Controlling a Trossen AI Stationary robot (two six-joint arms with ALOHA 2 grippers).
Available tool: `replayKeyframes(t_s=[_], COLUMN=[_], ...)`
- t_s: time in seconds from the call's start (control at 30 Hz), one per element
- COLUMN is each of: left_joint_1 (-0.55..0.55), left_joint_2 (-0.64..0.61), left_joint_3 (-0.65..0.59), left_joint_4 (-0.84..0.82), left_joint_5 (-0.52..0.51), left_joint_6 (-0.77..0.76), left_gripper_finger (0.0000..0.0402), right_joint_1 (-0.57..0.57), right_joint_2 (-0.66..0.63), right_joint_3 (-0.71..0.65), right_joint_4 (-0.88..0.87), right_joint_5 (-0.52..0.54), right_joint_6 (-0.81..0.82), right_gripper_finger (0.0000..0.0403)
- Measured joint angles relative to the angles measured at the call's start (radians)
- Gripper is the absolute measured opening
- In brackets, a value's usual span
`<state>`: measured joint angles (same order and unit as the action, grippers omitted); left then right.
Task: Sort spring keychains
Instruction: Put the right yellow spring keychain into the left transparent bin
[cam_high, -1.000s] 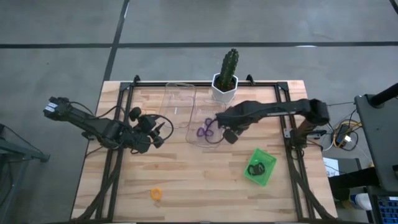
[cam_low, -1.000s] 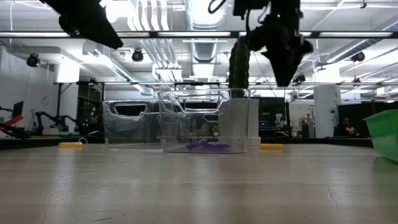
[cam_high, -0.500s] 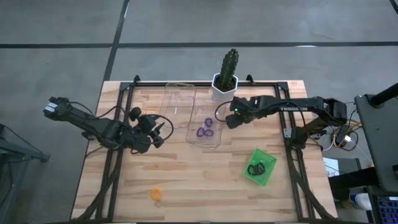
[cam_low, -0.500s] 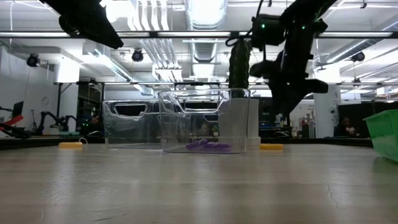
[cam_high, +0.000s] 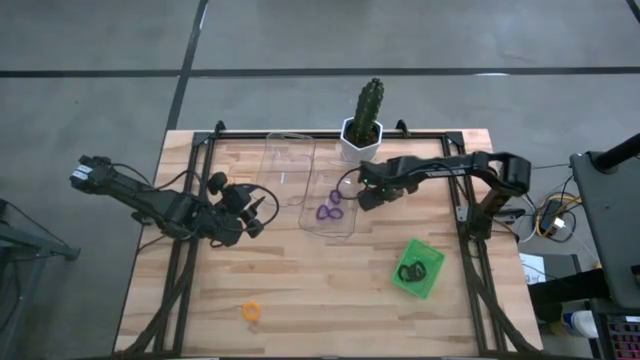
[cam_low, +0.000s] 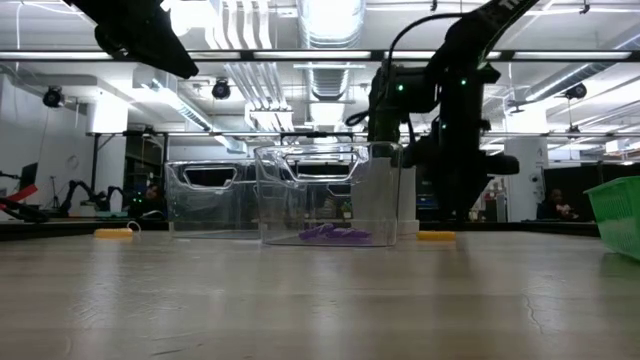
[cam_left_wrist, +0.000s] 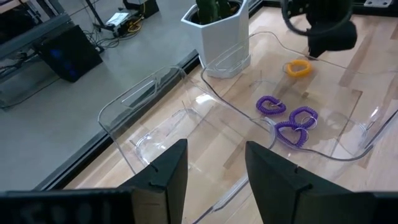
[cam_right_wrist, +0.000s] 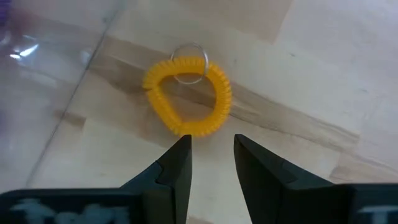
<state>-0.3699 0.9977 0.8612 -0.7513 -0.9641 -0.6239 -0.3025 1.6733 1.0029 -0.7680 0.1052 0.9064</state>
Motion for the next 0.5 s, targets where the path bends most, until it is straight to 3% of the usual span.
replayKeyframes(t_s=[0.5], left_joint_1=[0.0], left_joint_2=[0.0], left_joint_3=[0.0], left_joint_4=[0.001], left_joint_5=[0.0], left_joint_6=[0.0], left_gripper_finger=[0.0153], right_joint_1=[-0.051], right_joint_2=[0.042], right_joint_3=[0.005], right_joint_4=[0.05], right_joint_5=[0.029], right_joint_6=[0.041], right_gripper_finger=[0.0114])
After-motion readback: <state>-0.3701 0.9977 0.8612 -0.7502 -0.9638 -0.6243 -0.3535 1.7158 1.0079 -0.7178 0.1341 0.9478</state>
